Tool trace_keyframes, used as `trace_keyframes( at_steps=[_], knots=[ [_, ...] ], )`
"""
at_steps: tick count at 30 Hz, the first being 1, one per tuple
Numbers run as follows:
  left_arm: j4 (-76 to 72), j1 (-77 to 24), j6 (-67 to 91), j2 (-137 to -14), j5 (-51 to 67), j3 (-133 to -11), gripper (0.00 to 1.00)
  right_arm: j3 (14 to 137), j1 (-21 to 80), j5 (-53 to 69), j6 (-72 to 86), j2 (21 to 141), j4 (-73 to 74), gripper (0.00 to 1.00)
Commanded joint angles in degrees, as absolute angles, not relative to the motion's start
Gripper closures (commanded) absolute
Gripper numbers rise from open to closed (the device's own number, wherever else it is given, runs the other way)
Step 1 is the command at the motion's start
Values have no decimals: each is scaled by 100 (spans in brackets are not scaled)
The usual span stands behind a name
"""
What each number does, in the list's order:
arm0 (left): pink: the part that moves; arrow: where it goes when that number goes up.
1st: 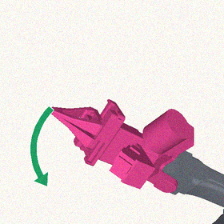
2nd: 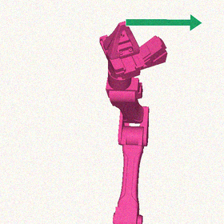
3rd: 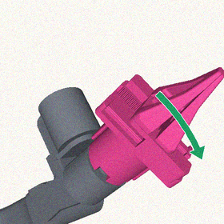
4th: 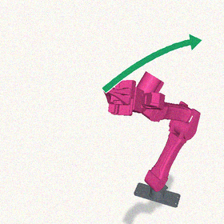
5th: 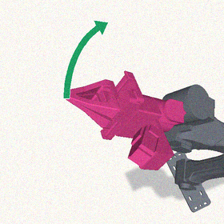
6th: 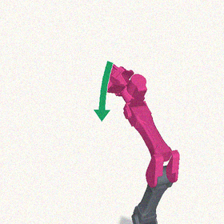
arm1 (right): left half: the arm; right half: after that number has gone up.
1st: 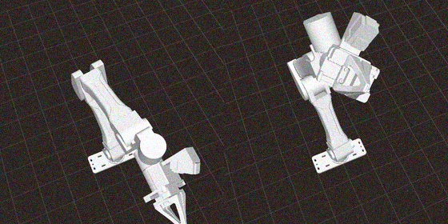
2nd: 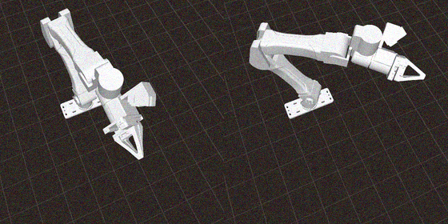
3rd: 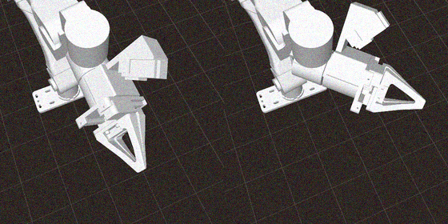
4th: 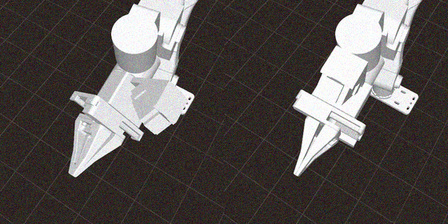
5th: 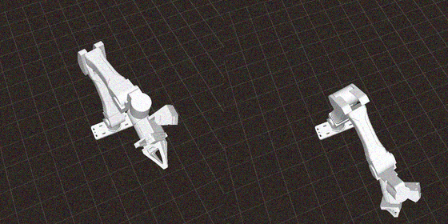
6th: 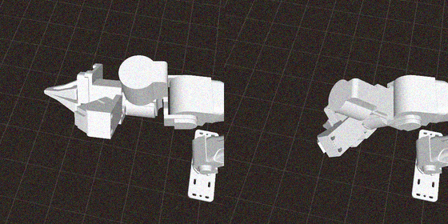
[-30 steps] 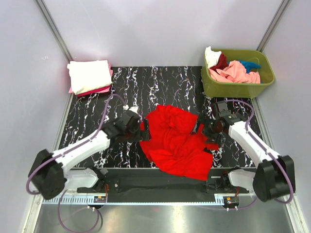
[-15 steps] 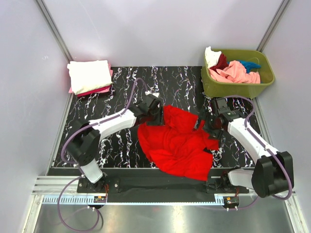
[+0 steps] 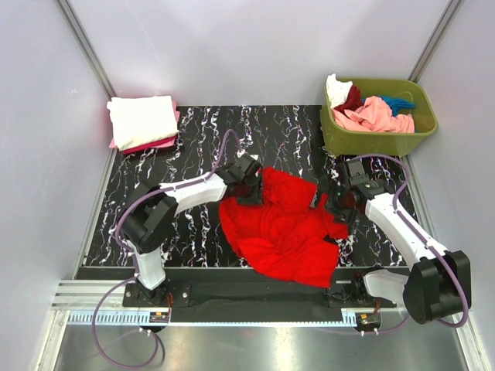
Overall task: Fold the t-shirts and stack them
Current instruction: Flatten the tshirt out
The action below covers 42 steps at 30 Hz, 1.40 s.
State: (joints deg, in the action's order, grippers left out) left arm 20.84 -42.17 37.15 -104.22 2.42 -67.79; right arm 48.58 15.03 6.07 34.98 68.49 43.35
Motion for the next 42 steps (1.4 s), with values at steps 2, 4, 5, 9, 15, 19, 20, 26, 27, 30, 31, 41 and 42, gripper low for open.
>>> trace_keyframes(
  at_steps=[2, 4, 5, 9, 15, 19, 20, 26, 27, 30, 31, 41, 42],
  knots=[
    [1846, -4236, 3656, -10581, 229, -7198, 56, 4808, 1538, 624, 3401, 6724, 4307, 0],
    [1898, -4236, 3613, -10634, 220, -7268, 58, 4755, 1538, 642, 3401, 6715, 4272, 0],
    [1925, -4236, 3595, -10687, 211, -7373, 58, 4746, 1538, 642, 3401, 6706, 4271, 0],
    [2083, -4236, 3507, -10828, 150, -7593, 62, 4711, 1538, 650, 3384, 6724, 4263, 0],
    [2250, -4236, 3366, -11048, 105, -7813, 85, 4737, 1538, 615, 3349, 6724, 4280, 0],
    [2320, -4236, 3305, -10961, 105, -7848, 100, 4694, 1538, 414, 3436, 6636, 4263, 0],
    [2364, -4228, 3287, -10899, 97, -7875, 100, 4676, 1538, 361, 3480, 6618, 4263, 0],
    [3233, -4123, 3120, -10066, -333, -8375, 100, 4720, 1521, 26, 3665, 6425, 4271, 0],
    [3443, -4096, 3085, -9942, -386, -8428, 100, 4763, 1521, 0, 3682, 6416, 4271, 0],
    [3752, -3955, 3024, -9502, -457, -8552, 100, 4799, 1494, -219, 3726, 6442, 4289, 0],
    [3805, -3912, 3006, -9327, -457, -8543, 100, 4799, 1485, -281, 3753, 6442, 4280, 0],
    [4289, -3613, 2945, -8218, -580, -8043, 100, 4606, 669, -44, 3648, 6618, 3956, 4],
    [4306, -3586, 2918, -8148, -589, -7990, 100, 4579, 572, -27, 3613, 6636, 3929, 5]
  ],
)
